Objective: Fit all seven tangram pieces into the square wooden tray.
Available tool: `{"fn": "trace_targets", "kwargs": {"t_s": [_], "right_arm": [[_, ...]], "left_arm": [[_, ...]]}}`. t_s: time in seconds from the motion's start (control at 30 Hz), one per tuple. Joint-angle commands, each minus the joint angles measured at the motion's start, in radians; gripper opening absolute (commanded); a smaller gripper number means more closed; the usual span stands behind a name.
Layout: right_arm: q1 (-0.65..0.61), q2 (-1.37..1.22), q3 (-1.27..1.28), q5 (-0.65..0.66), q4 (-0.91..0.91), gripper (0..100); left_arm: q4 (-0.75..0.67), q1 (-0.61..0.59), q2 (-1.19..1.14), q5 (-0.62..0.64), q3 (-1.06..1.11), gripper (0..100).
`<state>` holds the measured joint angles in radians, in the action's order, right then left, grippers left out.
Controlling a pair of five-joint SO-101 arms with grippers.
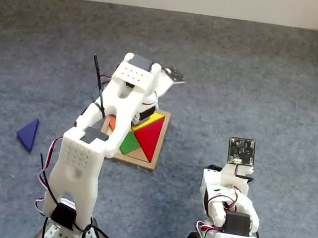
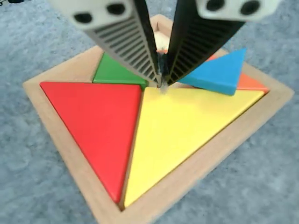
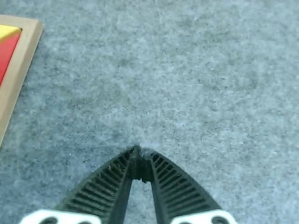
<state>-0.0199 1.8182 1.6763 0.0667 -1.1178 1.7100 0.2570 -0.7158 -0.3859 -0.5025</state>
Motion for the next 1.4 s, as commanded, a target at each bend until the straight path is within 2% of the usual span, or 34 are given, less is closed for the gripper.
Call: {"fn": "trace_targets", "kwargs": {"t_s": [0.0,0.1,0.27,0.4,0.6,0.77,1.07,1.37], "right_arm": [[0.012,0.005,0.102,0.005,0.010,1.9],[0.012,0.005,0.102,0.005,0.010,1.9],[0.012,0.005,0.102,0.005,0.010,1.9],[0.012,0.005,0.102,0.005,0.010,1.9],[0.012,0.005,0.102,0.005,0.010,1.9],[0.012,0.005,0.102,0.005,0.010,1.9],[0.012,0.005,0.102,0.005,0.010,1.9],[0.012,0.005,0.102,0.005,0.010,1.9]], "left_arm": [[0.023,-0.012,0.030,0.008,-0.002,1],[0.021,-0.010,0.054,0.008,-0.007,1],[0.014,0.001,0.225,0.009,-0.007,1],[-0.034,-0.039,0.312,0.011,-0.001,1],[-0.140,-0.163,0.225,0.011,-0.001,1],[-0.212,-0.193,0.097,0.005,-0.007,1],[-0.204,-0.099,0.059,0.003,0.001,1],[-0.112,0.005,0.059,0.003,0.001,1]]}}
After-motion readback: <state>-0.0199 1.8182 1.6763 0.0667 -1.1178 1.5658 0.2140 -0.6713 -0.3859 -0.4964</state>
